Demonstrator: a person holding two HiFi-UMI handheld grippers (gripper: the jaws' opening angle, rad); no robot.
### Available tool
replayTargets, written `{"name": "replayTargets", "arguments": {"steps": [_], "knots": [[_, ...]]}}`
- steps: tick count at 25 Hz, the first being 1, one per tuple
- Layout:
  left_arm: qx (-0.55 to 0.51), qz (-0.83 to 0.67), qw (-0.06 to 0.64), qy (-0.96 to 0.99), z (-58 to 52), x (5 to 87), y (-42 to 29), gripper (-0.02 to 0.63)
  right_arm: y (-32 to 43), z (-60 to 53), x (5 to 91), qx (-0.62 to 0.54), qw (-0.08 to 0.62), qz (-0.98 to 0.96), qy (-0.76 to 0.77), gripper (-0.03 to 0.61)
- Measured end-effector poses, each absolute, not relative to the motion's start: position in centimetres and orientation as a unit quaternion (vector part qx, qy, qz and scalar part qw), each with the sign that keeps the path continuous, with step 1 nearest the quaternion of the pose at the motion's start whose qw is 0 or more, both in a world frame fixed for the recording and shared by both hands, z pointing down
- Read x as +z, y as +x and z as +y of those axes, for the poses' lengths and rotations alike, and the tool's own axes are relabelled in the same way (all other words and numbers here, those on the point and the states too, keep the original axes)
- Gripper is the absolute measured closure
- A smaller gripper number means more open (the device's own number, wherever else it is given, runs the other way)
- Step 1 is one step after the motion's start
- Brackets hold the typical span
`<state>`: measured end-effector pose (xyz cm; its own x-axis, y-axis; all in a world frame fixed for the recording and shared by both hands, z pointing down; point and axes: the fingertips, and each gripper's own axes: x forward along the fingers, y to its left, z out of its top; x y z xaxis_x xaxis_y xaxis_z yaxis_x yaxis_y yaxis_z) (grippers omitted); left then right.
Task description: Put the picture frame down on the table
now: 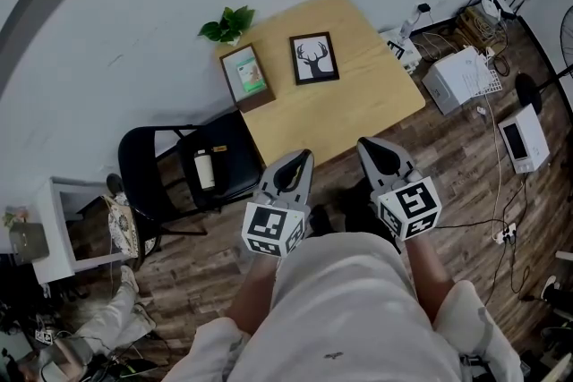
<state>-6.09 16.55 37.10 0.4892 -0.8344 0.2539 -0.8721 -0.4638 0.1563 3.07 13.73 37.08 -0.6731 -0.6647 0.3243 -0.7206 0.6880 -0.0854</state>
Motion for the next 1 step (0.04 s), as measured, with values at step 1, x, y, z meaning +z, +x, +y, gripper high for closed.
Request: {"name": "replayTargets", "arguments": {"steps": [1], "knots": [[0.071,-0.5,0.134,0.852,16.6,37.2,-6.12,0.607,3.08,13.76,37.14,0.104,0.135,-0.909,0.381,0.58]]}}
